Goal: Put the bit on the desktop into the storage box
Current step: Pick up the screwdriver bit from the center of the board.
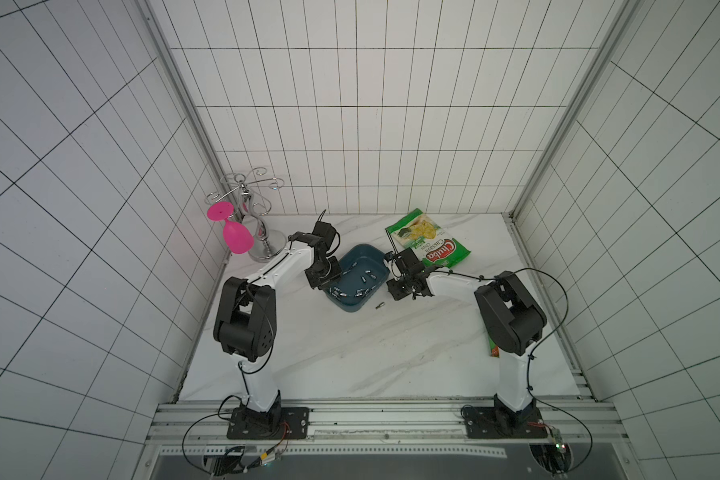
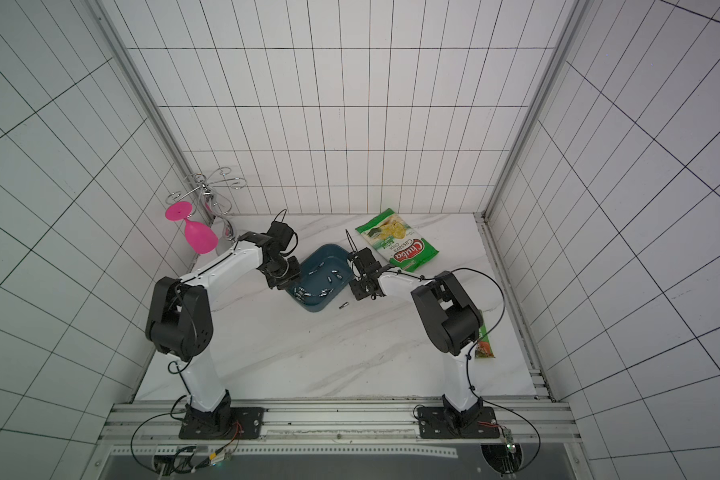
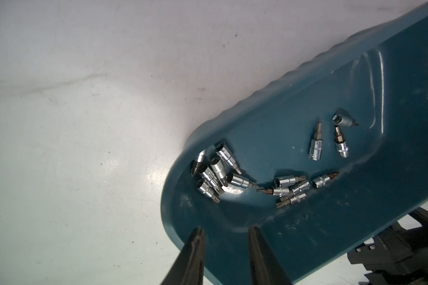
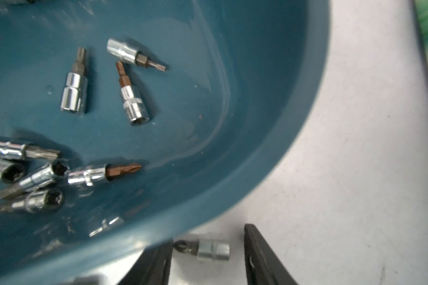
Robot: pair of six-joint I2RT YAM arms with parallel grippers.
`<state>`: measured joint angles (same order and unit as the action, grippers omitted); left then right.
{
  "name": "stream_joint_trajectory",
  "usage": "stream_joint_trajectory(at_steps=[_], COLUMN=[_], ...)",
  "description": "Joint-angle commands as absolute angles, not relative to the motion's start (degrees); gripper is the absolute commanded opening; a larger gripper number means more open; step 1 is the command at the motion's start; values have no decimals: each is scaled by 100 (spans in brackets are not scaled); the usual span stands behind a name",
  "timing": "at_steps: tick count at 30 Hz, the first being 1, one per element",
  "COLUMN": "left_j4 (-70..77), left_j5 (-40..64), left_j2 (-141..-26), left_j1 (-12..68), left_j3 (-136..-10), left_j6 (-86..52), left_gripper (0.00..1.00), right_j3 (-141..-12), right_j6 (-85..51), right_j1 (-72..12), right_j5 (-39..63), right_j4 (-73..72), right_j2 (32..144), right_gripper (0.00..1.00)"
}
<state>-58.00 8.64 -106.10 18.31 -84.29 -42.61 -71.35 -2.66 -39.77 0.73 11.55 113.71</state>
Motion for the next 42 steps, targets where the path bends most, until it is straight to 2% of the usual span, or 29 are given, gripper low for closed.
stream_joint_trajectory(at_steps=[1, 13, 42], left_j4=[-5713, -5730, -5763], left_j5=[870, 864, 870], left_j2=[-10450, -10424, -10356], left_j1=[1837, 1832, 1837], left_j3=[-8393, -8332, -8211], left_j6=[-4266, -4266, -4250], left_gripper=[34, 34, 34], right_j3=[-7145, -7236, -7049], right_j6=[-447, -486, -545], right_j1=[-3999, -4009, -3921], right_j5=[94, 132, -162], right_j4=[1753, 1916, 2079], right_j2=[11618, 11677, 10769], right_gripper=[47, 37, 35])
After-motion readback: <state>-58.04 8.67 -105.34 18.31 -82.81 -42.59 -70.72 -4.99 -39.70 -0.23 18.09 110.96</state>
